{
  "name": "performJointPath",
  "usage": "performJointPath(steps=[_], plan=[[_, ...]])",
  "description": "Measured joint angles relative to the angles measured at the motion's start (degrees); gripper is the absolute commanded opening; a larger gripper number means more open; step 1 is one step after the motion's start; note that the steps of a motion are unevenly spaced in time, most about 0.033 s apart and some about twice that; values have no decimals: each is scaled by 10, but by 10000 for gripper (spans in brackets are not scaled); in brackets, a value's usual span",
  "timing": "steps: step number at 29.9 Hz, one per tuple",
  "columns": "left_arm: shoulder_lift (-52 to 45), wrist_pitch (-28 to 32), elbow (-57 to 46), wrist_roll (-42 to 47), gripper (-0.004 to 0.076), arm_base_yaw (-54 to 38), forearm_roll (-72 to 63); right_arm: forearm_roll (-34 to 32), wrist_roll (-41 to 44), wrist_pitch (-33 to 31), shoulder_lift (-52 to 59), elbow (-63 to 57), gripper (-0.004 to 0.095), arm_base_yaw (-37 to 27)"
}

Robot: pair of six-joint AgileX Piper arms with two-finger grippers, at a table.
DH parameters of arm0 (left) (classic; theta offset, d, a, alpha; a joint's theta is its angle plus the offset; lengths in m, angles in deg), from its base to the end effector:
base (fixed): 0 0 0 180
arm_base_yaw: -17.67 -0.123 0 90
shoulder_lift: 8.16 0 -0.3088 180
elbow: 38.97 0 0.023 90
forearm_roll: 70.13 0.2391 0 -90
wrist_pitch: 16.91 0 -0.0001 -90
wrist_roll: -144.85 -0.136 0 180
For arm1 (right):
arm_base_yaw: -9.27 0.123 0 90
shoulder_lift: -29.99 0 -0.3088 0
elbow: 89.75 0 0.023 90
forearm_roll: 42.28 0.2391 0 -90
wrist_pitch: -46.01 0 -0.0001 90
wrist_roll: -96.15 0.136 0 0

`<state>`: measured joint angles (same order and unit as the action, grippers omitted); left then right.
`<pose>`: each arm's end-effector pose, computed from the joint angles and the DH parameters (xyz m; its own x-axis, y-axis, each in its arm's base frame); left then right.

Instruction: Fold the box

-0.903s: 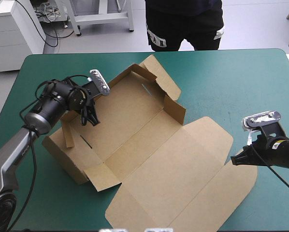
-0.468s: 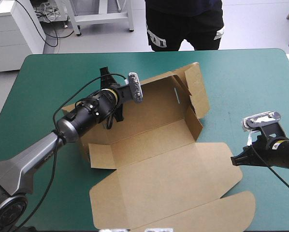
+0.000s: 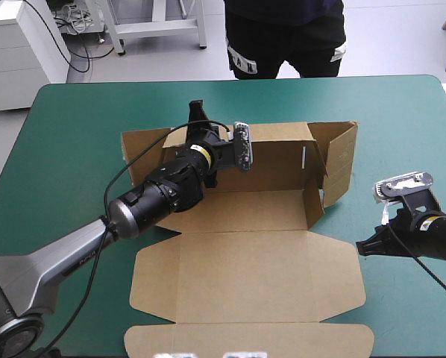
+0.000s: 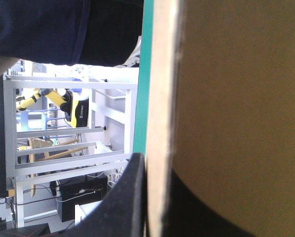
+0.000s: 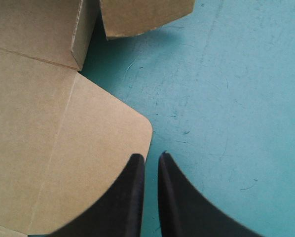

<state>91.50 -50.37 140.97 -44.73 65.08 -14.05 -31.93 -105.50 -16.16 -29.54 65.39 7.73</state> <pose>0.3139 -0.2494 0.3493 0.1716 0.9592 -0.2246 0.4838 0.1165 0.8674 0.1543 0.0175 0.3238 -0.7772 -0.2642 -0.5711 -0.2989 0.9537 -0.0343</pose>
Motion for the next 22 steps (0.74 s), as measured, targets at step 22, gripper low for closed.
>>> performJointPath(steps=[22], plan=[[11,-40,-141,325,-8,71,379,0,0,-9,0,0,87,0]])
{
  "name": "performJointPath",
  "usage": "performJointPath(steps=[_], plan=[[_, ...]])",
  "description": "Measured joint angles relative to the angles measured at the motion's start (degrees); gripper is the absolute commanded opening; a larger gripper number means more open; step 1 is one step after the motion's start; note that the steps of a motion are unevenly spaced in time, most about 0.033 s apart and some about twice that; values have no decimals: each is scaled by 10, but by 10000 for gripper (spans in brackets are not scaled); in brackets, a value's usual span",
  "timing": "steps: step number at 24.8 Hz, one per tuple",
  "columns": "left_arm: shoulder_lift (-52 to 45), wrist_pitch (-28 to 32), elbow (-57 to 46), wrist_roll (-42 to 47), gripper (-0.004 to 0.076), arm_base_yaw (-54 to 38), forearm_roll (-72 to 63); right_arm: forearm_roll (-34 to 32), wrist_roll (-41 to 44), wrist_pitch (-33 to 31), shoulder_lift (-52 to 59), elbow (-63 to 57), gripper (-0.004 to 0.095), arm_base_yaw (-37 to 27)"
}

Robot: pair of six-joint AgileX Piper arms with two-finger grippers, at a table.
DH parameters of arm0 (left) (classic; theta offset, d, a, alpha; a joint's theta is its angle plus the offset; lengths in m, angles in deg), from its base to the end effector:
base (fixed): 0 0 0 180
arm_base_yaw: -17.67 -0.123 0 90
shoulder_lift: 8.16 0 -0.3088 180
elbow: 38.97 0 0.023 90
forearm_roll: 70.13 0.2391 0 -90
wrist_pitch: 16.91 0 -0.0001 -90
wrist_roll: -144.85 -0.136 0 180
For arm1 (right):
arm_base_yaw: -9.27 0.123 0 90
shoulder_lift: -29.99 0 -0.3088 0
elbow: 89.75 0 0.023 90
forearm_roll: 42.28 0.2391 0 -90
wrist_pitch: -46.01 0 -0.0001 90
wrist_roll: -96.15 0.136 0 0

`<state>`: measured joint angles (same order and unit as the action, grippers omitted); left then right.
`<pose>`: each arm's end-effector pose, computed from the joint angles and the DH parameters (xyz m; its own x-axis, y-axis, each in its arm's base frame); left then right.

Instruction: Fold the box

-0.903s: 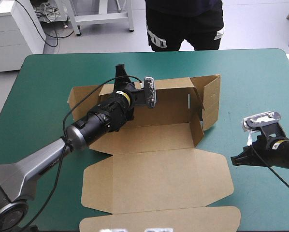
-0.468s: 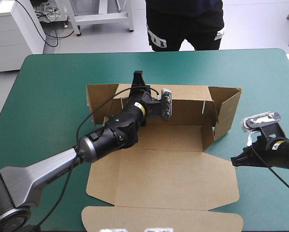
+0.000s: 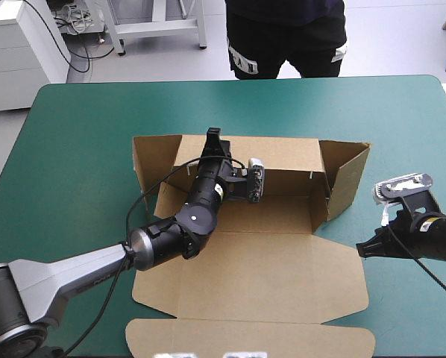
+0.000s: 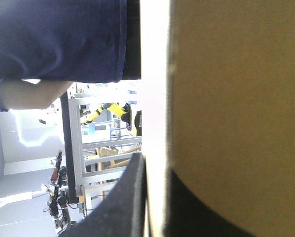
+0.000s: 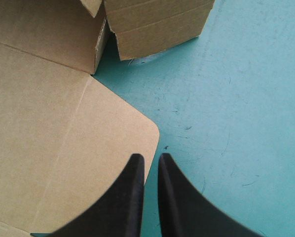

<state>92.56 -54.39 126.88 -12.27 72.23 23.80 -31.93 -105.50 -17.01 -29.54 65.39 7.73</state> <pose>0.2902 -0.2652 0.3065 0.2387 0.9685 -0.0707 0.3042 -0.0054 0.9526 0.1526 0.0177 0.3227 -0.7847 -0.2662 -0.5598 -0.3019 0.9529 -0.0298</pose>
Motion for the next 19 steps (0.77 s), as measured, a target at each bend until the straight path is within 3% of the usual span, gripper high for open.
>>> performJointPath(steps=[10,12,14,19], plan=[[0,2,-4,25,-8,1,10,0,-12,1,0,0,92,0],[0,4,-4,27,-8,1,10,0,-13,2,0,0,140,0],[0,7,-4,28,-8,1,10,0,-6,4,0,0,261,0],[0,9,-4,29,-8,1,10,28,13,5,0,0,691,0]])
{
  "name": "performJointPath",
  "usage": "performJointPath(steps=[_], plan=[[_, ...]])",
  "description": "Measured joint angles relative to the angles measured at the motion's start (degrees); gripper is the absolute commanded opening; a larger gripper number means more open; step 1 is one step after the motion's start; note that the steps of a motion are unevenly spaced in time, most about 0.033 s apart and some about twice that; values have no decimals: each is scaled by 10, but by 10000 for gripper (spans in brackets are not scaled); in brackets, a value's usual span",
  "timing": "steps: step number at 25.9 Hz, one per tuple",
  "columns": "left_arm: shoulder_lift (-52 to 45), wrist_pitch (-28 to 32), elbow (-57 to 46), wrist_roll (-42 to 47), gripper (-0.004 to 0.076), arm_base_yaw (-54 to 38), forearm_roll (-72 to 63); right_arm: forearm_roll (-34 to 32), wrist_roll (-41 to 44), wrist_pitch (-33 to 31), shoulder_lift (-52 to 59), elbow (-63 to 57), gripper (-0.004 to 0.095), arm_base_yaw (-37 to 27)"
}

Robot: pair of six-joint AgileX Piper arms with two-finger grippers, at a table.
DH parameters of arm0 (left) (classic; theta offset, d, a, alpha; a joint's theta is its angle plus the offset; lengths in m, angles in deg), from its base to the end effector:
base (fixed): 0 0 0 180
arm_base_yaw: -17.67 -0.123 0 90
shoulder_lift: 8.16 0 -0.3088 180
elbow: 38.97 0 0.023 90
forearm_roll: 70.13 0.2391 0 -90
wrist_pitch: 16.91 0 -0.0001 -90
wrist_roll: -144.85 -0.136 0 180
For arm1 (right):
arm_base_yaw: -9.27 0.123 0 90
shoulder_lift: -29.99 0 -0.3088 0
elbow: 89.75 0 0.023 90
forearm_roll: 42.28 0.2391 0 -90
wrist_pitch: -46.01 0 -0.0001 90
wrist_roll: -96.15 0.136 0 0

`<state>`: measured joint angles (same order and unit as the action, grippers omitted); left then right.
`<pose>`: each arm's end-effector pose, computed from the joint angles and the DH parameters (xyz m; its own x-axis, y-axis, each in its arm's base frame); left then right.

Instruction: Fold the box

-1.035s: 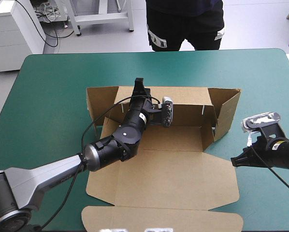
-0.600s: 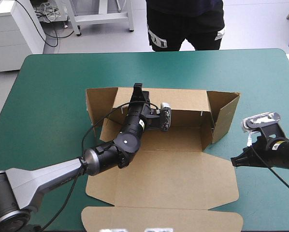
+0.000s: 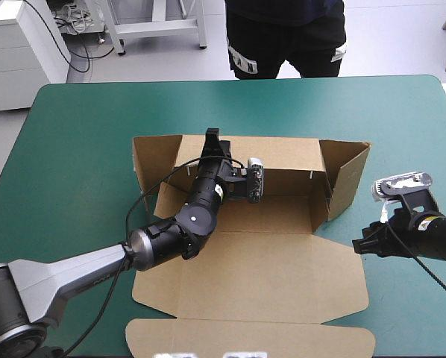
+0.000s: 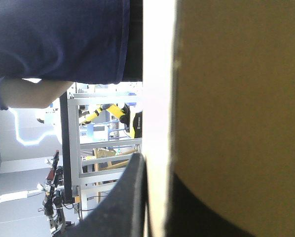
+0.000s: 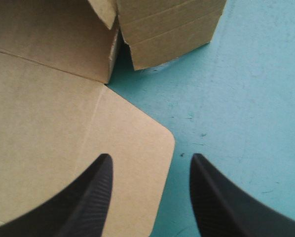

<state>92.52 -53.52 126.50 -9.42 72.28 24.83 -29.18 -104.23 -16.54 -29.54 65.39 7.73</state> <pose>0.2889 -0.2671 0.3053 0.2451 0.9637 -0.1059 0.3127 0.0248 0.9495 0.1536 0.0232 0.3245 -0.7852 -0.2202 -0.5787 -0.2874 0.9575 0.0256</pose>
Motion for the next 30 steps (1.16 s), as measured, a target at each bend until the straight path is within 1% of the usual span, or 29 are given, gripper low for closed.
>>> performJointPath(steps=[1,5,11,21,24,26,27,30], plan=[[0,0,0,0,-8,0,0,16,1,0,0,0,726,0],[0,0,0,0,-8,0,0,44,4,-5,0,0,728,0],[0,0,0,0,-8,0,1,48,4,-16,0,0,728,0],[0,1,0,0,-8,0,2,49,4,-16,0,0,726,0],[0,1,0,0,-8,0,2,54,11,-4,0,2,718,0],[0,1,0,0,-8,0,2,55,27,7,-3,17,717,0],[0,1,0,0,-8,0,3,54,43,15,-14,48,713,0],[0,1,0,0,-8,0,5,54,54,17,-47,106,692,0]])
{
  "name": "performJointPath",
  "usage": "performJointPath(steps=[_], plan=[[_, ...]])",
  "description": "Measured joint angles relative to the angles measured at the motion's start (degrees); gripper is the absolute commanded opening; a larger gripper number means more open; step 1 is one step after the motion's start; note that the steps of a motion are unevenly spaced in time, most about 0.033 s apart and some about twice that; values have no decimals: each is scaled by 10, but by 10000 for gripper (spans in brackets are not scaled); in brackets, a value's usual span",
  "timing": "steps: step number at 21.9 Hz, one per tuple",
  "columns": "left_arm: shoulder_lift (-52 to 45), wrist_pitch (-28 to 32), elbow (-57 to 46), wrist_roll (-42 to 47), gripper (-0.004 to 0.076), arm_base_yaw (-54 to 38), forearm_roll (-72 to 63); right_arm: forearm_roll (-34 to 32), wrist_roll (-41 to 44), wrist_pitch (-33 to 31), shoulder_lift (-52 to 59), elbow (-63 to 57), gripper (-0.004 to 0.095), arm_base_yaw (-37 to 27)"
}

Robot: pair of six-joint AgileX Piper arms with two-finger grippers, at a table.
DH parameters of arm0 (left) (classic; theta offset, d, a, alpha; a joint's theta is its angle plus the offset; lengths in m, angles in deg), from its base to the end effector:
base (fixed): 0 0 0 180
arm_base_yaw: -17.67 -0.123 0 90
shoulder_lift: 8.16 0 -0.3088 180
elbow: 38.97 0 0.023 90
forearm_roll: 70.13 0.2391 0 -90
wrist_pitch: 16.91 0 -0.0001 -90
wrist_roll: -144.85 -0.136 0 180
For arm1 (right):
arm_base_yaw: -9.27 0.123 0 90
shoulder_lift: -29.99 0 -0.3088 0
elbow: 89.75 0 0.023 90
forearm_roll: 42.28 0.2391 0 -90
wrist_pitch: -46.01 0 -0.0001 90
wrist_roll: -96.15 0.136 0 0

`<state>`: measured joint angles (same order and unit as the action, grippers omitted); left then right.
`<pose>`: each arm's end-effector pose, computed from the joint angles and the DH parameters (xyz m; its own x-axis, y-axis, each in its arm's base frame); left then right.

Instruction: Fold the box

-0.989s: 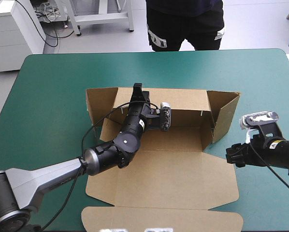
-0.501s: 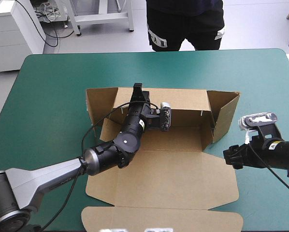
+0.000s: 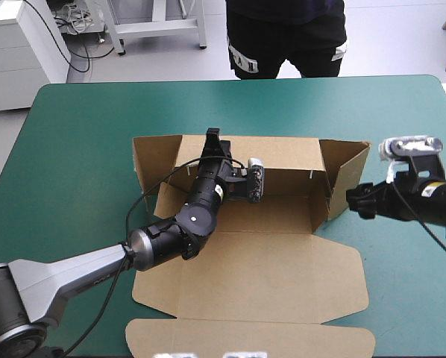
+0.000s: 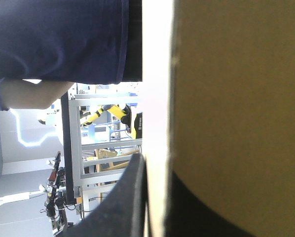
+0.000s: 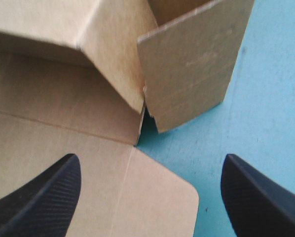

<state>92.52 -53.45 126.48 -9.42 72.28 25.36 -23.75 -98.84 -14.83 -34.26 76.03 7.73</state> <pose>0.2890 -0.2675 0.3058 0.2506 0.9629 -0.0997 0.3070 0.0186 0.9515 0.1838 0.0328 0.3743 -0.7232 -0.0763 -0.6864 -0.2330 0.9626 0.1386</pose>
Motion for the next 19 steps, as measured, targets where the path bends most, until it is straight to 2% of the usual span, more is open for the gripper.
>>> performJointPath(steps=[4,11,19], plan=[[0,0,-1,0,-8,0,3,-3,21,-1,-102,139,668,0],[0,0,-1,0,-8,0,4,-11,40,-41,-313,349,668,0],[0,0,-1,-4,-8,0,4,-45,40,-45,-445,397,668,0]])
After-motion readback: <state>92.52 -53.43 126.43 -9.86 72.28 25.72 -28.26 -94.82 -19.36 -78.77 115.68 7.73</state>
